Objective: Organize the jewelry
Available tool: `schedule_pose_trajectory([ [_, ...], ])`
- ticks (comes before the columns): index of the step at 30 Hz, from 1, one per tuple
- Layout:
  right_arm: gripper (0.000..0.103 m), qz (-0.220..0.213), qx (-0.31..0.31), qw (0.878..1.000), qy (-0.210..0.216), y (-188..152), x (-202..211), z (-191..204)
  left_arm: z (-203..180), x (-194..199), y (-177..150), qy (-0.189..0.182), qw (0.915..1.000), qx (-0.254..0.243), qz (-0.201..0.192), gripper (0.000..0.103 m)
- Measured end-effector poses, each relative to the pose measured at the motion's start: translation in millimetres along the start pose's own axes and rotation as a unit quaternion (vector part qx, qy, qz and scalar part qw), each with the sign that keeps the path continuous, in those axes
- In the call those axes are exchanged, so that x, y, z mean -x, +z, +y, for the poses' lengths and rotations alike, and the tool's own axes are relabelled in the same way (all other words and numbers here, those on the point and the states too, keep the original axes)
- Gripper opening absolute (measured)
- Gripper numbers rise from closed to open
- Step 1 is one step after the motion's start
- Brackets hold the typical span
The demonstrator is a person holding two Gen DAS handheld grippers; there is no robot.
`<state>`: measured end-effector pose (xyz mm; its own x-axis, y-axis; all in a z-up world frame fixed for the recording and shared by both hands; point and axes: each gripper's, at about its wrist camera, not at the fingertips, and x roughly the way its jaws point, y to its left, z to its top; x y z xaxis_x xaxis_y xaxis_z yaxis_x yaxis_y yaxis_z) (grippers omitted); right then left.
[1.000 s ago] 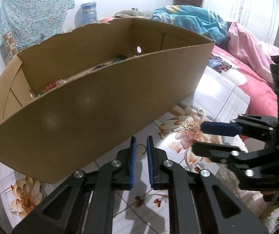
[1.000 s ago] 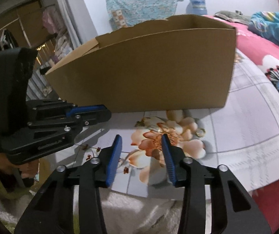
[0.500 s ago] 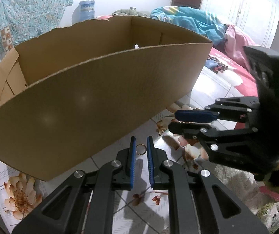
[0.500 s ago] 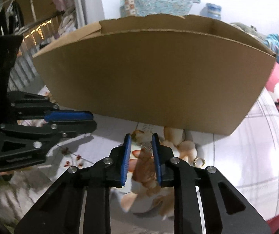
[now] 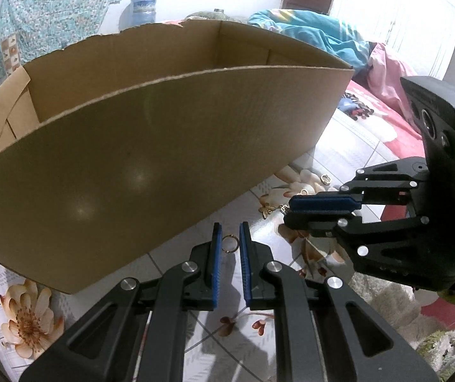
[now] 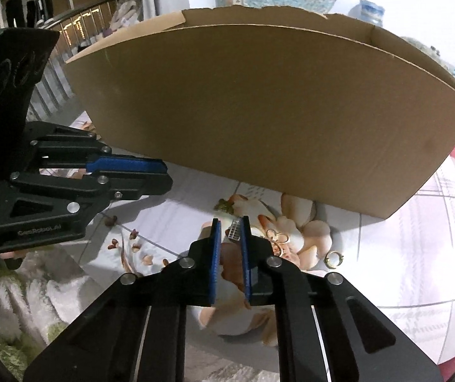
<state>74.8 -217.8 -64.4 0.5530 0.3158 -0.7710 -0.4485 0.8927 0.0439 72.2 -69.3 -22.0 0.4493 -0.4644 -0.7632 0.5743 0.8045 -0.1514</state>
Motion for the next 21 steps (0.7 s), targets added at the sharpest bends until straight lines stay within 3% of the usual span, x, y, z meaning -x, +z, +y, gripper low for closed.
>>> schedule_pose_trajectory([
  [11,0.002,-0.006,-0.021,1.000,-0.017,7.4,1.2,11.9,-0.5,2.2,-0.1,0.003,1.0000,0.000,-0.003,0.010],
  [21,0.002,-0.040,-0.037,0.998,-0.020,-11.3,44.1,6.7,-3.9,13.9,1.1,0.003,0.9998,-0.007,-0.016,0.010],
])
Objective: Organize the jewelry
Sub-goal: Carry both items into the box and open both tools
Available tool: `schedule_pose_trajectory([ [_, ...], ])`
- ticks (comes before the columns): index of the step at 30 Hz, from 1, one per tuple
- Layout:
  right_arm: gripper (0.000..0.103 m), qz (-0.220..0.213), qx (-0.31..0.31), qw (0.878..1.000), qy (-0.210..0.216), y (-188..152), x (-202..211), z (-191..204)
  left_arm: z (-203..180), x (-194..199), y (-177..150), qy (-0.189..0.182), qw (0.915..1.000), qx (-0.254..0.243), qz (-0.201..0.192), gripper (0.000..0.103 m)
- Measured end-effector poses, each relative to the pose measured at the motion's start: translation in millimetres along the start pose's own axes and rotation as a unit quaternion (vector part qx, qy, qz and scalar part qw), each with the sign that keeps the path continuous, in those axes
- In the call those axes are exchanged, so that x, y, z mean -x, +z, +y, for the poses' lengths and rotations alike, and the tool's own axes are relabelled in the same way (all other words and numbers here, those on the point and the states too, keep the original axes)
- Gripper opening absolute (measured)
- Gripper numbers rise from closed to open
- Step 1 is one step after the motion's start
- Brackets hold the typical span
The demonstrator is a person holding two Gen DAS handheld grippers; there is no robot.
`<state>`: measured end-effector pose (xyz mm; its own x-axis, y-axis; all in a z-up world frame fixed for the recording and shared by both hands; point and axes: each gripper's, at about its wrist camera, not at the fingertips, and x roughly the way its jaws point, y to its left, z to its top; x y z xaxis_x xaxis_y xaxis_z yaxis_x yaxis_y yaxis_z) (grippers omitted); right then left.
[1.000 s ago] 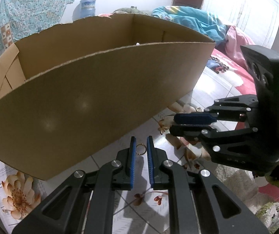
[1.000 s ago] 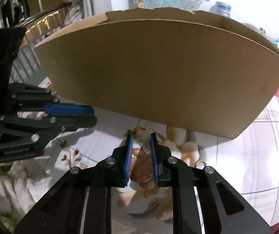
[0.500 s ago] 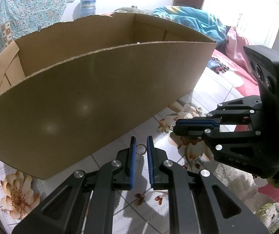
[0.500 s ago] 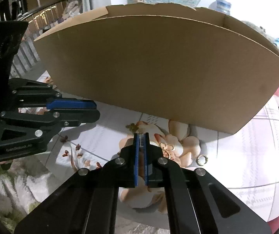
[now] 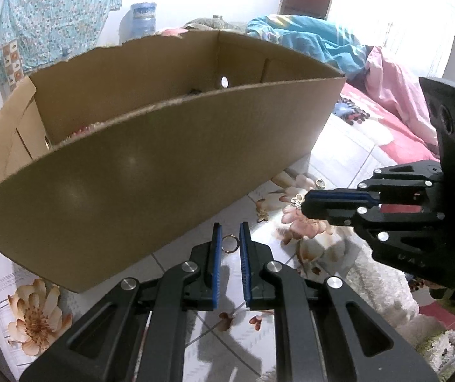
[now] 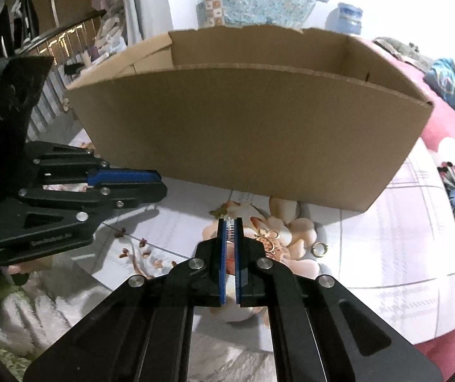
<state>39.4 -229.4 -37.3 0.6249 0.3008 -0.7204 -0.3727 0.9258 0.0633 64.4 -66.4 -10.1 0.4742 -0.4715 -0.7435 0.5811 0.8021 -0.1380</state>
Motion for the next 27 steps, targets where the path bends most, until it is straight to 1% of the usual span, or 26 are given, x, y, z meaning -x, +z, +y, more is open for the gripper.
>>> schedule_pose_trajectory([
  [2,0.002,-0.009,-0.003,1.000,0.001,0.0,8.8,-1.2,-1.9,5.9,1.6,-0.001,1.0000,-0.002,-0.006,0.010],
  [5,0.002,-0.031,-0.010,0.999,0.003,-1.1,18.7,0.0,-6.2,21.1,7.4,-0.013,0.9996,-0.004,-0.025,0.010],
  [6,0.002,-0.044,-0.012,0.999,0.004,1.6,27.2,-0.5,-8.3,26.3,9.3,-0.015,0.9994,-0.007,-0.032,0.010],
  [9,0.002,-0.075,-0.016,0.997,0.005,8.8,36.0,-1.1,-14.5,50.1,20.2,-0.019,0.9970,-0.023,-0.071,0.010],
  [10,0.002,-0.084,-0.017,0.996,0.005,13.3,39.6,-0.9,-16.1,61.8,26.5,-0.030,0.9951,-0.028,-0.090,0.010],
  [13,0.002,-0.116,-0.025,0.993,0.008,25.7,50.9,-5.5,-15.8,79.1,40.5,-0.048,0.9918,-0.030,-0.115,0.010],
  [15,0.002,-0.135,-0.027,0.990,0.007,35.5,54.9,-10.0,-12.0,85.8,53.1,-0.047,0.9905,-0.029,-0.126,0.010],
  [17,0.002,-0.146,-0.027,0.989,0.002,49.9,52.1,-17.8,-8.3,85.4,64.9,-0.042,0.9908,-0.030,-0.125,0.010],
  [19,0.002,-0.147,-0.032,0.989,0.000,59.0,43.7,-24.3,-0.4,78.1,76.8,-0.036,0.9923,-0.023,-0.116,0.010],
  [21,0.002,-0.140,-0.038,0.989,-0.008,74.0,32.1,-31.4,10.6,62.9,89.5,-0.033,0.9951,-0.006,-0.093,0.010],
  [23,0.002,-0.128,-0.042,0.991,-0.019,89.6,14.3,-39.6,18.9,51.5,95.6,-0.025,0.9966,0.002,-0.078,0.010],
  [27,0.002,-0.109,-0.053,0.991,-0.048,105.2,-7.3,-52.0,24.2,23.9,106.5,0.010,0.9992,0.004,-0.038,0.011],
])
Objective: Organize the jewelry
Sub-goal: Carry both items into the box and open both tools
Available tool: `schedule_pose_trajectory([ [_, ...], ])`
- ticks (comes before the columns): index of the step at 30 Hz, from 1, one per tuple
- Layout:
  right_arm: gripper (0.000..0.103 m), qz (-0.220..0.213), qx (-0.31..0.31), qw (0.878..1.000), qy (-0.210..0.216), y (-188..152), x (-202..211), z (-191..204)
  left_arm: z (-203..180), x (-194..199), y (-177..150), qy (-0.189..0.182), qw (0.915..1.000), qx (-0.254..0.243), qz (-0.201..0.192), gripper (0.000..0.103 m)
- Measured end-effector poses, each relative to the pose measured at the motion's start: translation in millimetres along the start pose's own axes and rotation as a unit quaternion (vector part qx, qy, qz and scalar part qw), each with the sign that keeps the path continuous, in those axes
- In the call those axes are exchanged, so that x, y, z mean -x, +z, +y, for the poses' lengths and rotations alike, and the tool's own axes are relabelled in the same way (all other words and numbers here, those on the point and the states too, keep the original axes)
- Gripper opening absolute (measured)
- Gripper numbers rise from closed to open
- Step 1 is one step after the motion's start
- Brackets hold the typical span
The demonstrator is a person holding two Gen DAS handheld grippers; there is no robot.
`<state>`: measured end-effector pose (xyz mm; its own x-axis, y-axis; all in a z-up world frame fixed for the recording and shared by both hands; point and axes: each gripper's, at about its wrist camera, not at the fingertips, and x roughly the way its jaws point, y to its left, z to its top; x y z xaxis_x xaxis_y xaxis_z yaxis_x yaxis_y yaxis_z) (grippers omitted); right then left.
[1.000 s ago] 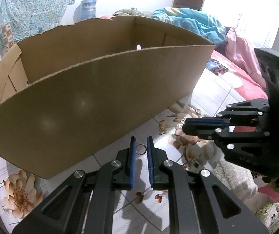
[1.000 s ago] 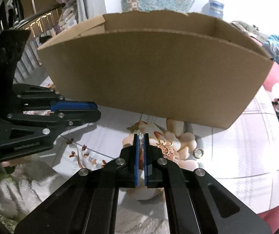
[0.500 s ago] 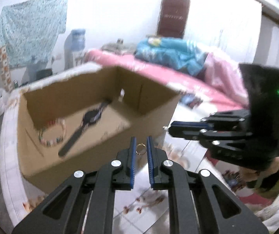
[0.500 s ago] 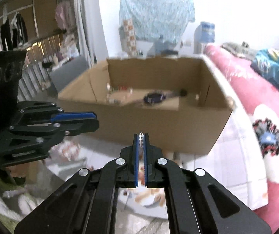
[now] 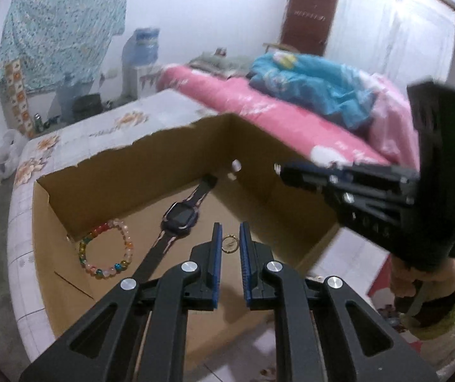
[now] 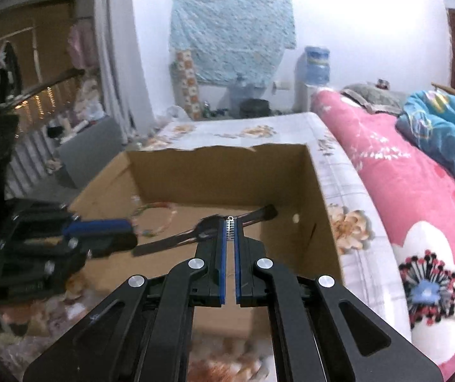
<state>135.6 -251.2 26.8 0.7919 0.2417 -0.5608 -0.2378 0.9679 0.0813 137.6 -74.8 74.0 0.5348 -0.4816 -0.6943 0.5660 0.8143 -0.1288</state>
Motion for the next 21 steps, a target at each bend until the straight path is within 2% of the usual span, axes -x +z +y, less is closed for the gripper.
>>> schedule_pose_trajectory([
  [4,0.010,0.017,-0.022,1.000,-0.012,4.5,-16.0,-10.2,3.3,-16.8,-1.5,0.017,0.9995,0.008,0.025,0.011],
  [6,0.021,0.009,-0.028,1.000,-0.011,4.3,-13.3,-12.4,4.8,-17.9,-5.4,0.020,0.9993,0.014,0.029,0.012],
  [8,0.025,-0.001,-0.030,1.000,-0.010,1.2,-6.0,-12.3,6.0,-16.9,-7.5,0.022,0.9992,0.018,0.029,0.018],
  [13,0.029,-0.011,-0.041,0.999,-0.005,-2.9,7.9,-15.7,3.8,-5.9,-8.9,0.033,0.9992,0.017,0.015,0.033],
  [21,0.043,-0.032,-0.062,0.997,0.010,-9.0,37.7,-21.0,-9.2,25.2,-14.3,0.035,0.9991,0.007,-0.021,0.042],
])
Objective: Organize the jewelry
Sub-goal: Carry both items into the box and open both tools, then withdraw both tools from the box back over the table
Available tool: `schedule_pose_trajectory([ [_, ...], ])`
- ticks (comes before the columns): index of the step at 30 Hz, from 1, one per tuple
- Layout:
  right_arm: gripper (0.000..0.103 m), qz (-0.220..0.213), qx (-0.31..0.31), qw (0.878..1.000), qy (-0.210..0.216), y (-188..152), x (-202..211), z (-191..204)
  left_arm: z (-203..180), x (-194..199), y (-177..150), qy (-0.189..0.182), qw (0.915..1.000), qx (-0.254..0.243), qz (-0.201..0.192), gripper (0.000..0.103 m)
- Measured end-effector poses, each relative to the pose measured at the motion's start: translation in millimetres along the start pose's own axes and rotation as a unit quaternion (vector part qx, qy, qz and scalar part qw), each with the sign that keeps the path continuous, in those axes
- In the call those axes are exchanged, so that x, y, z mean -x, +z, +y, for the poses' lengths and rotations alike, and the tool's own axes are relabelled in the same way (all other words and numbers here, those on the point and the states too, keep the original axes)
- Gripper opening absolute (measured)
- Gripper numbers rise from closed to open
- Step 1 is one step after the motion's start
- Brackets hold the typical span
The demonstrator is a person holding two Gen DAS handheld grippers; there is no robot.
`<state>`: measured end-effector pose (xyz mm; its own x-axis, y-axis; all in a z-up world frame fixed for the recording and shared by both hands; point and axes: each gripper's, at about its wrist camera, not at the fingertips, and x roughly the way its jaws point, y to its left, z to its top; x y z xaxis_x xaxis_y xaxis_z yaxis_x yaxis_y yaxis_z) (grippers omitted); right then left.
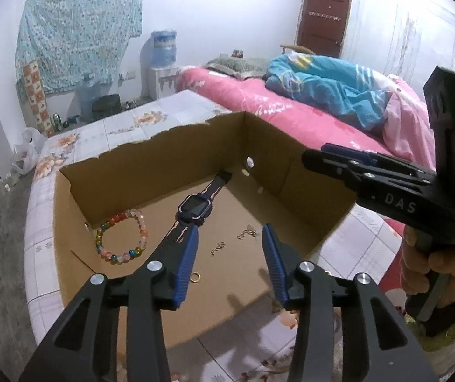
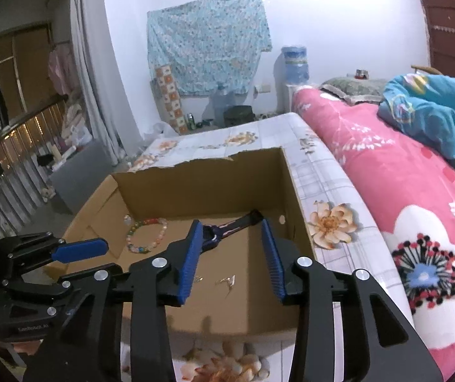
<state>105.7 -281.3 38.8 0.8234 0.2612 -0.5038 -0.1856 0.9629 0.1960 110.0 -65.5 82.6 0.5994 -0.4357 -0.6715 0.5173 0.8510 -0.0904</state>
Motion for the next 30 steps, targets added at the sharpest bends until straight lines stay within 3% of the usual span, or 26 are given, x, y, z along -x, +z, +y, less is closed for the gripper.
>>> schedule_pose_trajectory([
  [3,0.050,-0.010,-0.004,1.000,0.005,-5.3,15.8,-2.3,-3.6,12.4,-6.0,-0.004,0.9999,-0.004,-0.012,0.046],
  [16,0.050,-0.004,-0.033,0.999,-0.037,-46.9,77.4,-46.5,-9.7,51.4,-56.3,-0.058,0.9975,-0.009,-0.040,0.054],
  [25,0.050,0.043,-0.069,0.996,-0.038,-91.4,68.0,-33.4,-19.2,34.2,-85.6,-0.093,0.9955,-0.012,-0.012,0.054],
  [30,0.050,0.082,-0.077,0.993,-0.038,-107.5,42.7,-13.7,-20.6,13.9,-94.6,-0.081,0.9960,-0.034,0.015,0.054],
])
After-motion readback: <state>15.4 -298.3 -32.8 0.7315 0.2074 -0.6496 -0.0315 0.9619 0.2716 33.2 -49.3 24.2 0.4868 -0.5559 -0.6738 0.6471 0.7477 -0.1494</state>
